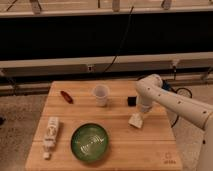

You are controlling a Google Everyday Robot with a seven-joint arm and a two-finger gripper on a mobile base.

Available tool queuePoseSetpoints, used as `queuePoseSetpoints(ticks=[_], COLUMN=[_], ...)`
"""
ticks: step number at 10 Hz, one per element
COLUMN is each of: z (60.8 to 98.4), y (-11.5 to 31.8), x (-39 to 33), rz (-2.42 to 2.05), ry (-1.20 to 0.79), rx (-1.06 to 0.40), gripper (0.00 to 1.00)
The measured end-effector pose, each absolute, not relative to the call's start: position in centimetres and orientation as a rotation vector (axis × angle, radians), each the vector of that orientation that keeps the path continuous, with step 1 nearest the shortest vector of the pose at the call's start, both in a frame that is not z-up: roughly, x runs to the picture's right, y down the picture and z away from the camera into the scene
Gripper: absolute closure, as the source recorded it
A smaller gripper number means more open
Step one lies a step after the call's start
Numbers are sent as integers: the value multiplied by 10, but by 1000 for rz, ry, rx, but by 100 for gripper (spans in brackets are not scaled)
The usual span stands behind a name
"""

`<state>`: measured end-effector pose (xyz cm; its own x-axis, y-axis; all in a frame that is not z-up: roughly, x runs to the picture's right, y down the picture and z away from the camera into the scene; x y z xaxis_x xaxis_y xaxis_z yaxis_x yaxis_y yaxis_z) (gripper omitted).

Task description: Wipe the white sponge on the table

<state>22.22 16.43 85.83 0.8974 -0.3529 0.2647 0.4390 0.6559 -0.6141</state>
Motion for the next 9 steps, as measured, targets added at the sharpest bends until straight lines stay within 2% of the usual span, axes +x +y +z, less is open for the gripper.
queuePoseSetpoints(ticks=[9], z=[864], y=[161], x=[209], rz=[-482], ry=[-128], rx=[-738], gripper=[100])
